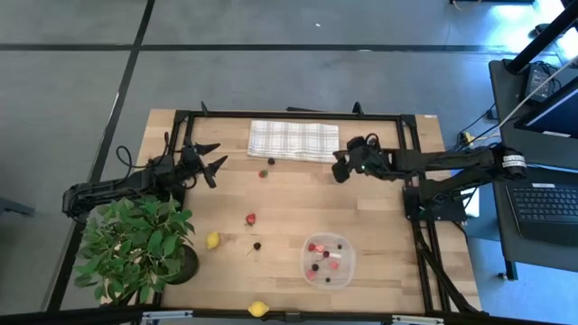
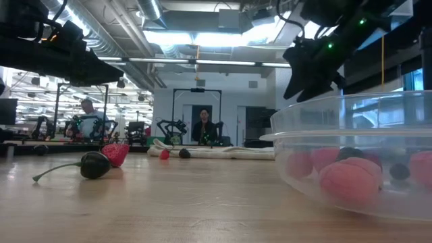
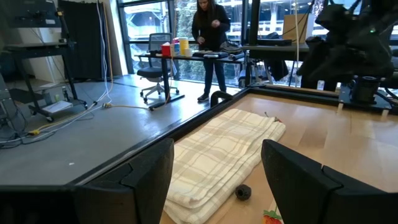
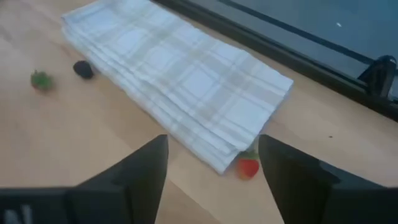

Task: Pick and placing Produce into tupperware
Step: Put the top right red strawberry into the transparent bin

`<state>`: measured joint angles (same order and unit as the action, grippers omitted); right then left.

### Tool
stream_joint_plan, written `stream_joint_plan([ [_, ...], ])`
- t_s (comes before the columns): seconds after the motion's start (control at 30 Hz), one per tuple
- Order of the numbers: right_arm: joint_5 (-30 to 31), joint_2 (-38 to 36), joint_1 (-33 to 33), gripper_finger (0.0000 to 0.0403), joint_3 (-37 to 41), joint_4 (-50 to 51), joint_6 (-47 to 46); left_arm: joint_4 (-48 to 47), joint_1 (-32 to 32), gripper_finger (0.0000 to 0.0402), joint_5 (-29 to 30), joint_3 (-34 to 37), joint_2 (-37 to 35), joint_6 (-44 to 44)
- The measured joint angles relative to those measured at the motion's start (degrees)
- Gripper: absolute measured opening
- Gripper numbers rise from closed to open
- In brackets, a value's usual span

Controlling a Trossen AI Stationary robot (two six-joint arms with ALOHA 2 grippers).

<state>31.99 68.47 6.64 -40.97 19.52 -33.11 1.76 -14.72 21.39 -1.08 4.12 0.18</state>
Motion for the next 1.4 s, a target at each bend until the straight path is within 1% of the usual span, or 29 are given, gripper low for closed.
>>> stream_joint_plan([
  [0.17,-0.54,1.09,2.19,0.0256,0.00,-0.41,-1.20,0.01,0.01,0.0237,-0.02,-0.02,-0.01,-0.01],
  [0.33,-6.47,3.28,6.21,0.0254,0.00,0.78,3.20,0.00,0.00,0.0237,0.00,-0.02,-0.02,-0.01],
  [0.5,-6.69,6.76,10.28,0.0253,0.00,0.91,0.38,0.00,0.02,0.0237,-0.02,-0.02,0.00,-0.04],
  [0.63,-6.94,9.92,12.82,0.0253,0.00,1.64,2.21,0.02,0.02,0.0237,-0.04,-0.02,-0.02,-0.06],
  [0.77,-11.77,13.19,14.83,0.0253,0.00,0.98,3.57,0.00,0.00,0.0237,-0.02,-0.02,-0.02,-0.04],
  [0.8,-12.57,14.05,15.11,0.0253,0.00,0.88,3.57,0.02,0.02,0.0237,-0.04,-0.01,0.00,-0.04],
  [1.0,-12.76,18.81,15.70,0.0253,0.00,0.21,4.07,0.02,0.00,0.0237,-0.04,0.00,-0.02,-0.02],
  [1.23,-12.75,23.35,15.77,0.0253,0.02,-6.12,6.62,0.00,0.02,0.0237,-0.04,-0.01,-0.02,-0.02],
  [1.4,-12.79,25.78,16.63,0.0253,-0.07,-6.69,6.63,0.00,0.00,0.0237,-0.02,-0.01,-0.01,-0.02],
])
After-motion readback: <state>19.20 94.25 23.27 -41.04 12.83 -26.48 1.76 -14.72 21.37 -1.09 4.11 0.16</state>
